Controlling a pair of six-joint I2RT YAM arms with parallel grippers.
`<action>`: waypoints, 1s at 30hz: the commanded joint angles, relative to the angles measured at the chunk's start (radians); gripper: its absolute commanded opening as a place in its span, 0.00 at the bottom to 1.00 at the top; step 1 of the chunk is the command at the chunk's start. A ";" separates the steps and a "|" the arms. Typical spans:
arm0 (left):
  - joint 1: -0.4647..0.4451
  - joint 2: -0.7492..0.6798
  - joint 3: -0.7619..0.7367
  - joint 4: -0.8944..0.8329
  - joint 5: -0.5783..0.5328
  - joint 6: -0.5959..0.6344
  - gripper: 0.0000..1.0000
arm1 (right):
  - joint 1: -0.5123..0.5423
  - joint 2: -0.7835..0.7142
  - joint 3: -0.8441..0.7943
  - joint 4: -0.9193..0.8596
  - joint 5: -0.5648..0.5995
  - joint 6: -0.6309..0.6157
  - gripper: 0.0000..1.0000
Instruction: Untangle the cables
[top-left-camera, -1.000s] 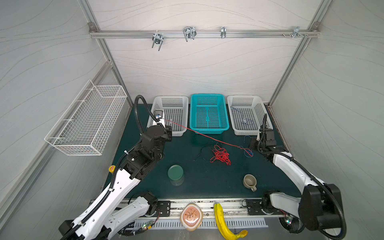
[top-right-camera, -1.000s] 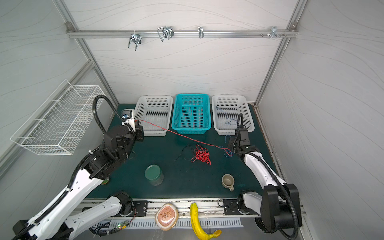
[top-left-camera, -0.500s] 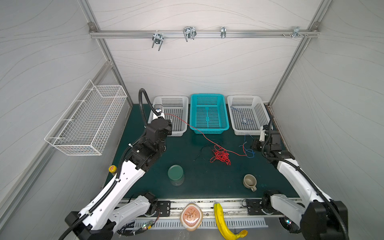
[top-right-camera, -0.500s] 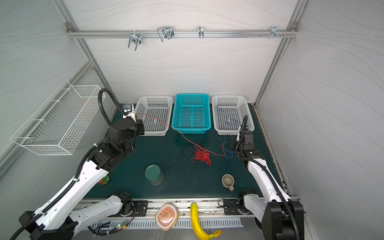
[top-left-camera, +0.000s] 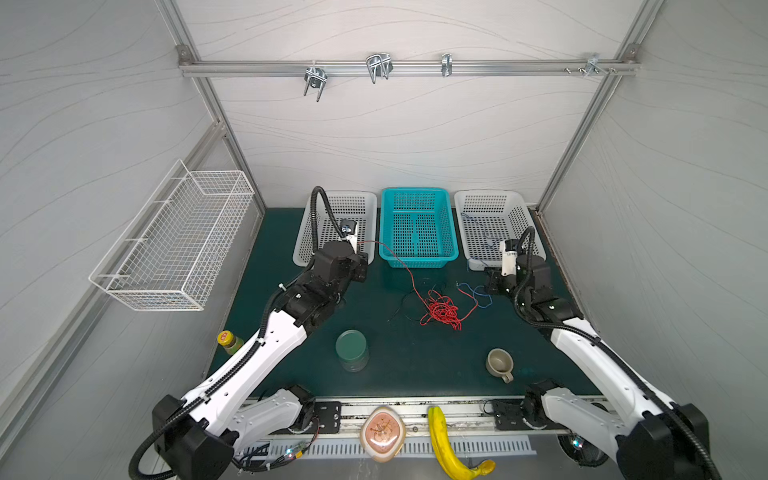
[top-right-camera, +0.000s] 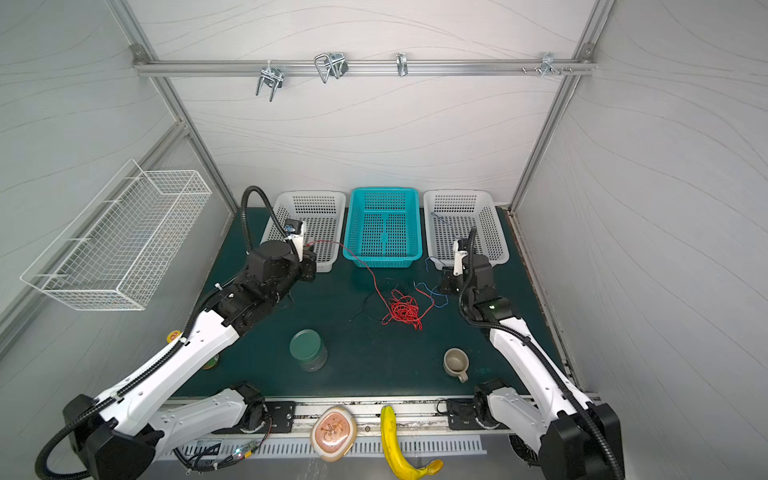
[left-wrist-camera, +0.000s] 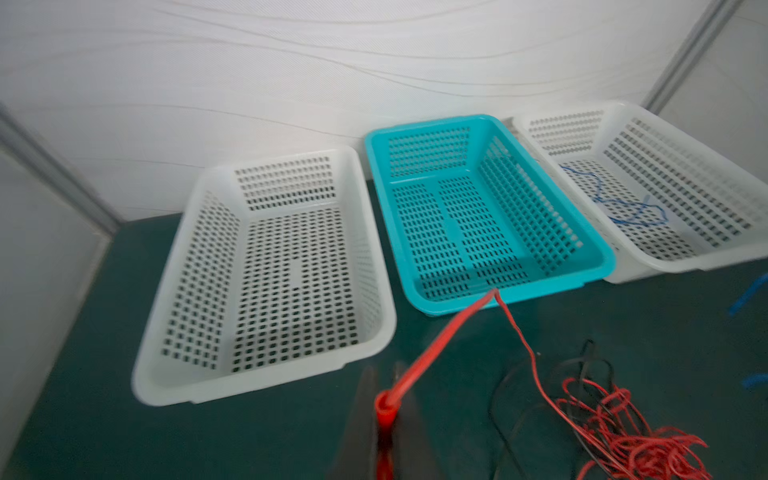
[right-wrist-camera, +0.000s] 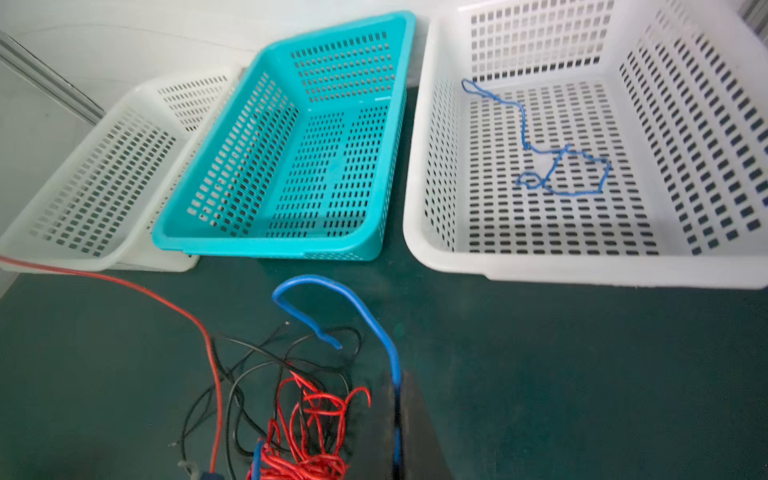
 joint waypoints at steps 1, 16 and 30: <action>-0.032 0.042 -0.024 0.148 0.163 -0.032 0.00 | 0.046 -0.003 0.048 0.077 0.068 -0.019 0.00; -0.139 0.245 -0.008 0.280 0.323 -0.078 0.05 | 0.192 0.094 0.158 0.073 0.320 -0.021 0.00; -0.169 0.307 -0.045 0.395 0.517 -0.069 0.50 | 0.216 0.120 0.178 0.052 0.321 -0.016 0.00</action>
